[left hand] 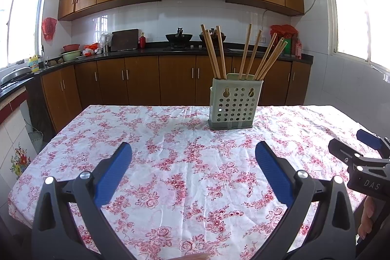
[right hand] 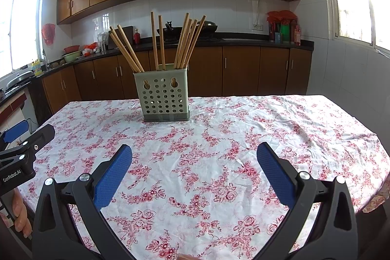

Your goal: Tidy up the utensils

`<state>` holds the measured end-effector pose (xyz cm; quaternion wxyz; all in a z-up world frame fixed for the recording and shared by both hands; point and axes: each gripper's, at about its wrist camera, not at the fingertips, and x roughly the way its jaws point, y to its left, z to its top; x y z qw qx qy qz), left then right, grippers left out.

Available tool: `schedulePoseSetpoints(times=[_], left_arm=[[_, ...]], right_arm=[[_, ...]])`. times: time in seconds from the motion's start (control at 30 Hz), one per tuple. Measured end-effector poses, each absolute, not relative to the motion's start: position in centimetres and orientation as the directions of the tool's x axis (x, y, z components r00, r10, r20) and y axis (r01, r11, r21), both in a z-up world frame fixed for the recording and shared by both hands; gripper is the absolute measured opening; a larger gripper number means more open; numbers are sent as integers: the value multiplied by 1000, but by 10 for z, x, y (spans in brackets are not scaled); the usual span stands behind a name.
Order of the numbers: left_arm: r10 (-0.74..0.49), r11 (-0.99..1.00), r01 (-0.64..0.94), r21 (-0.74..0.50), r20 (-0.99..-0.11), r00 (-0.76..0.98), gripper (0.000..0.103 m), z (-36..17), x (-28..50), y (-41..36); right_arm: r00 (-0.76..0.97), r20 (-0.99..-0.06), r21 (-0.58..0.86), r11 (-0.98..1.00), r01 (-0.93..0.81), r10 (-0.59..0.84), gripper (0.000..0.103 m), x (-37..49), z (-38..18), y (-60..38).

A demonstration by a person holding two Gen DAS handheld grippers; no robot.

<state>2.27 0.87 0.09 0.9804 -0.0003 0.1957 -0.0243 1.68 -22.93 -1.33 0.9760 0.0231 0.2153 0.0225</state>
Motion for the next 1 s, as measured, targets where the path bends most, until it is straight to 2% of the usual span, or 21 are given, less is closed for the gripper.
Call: schedulePoseSetpoints(times=[1.0], left_arm=[[-47, 999, 48, -8, -388, 921, 99, -2, 24, 11]], right_arm=[[904, -423, 57, 998, -33, 54, 101, 17, -13, -229]])
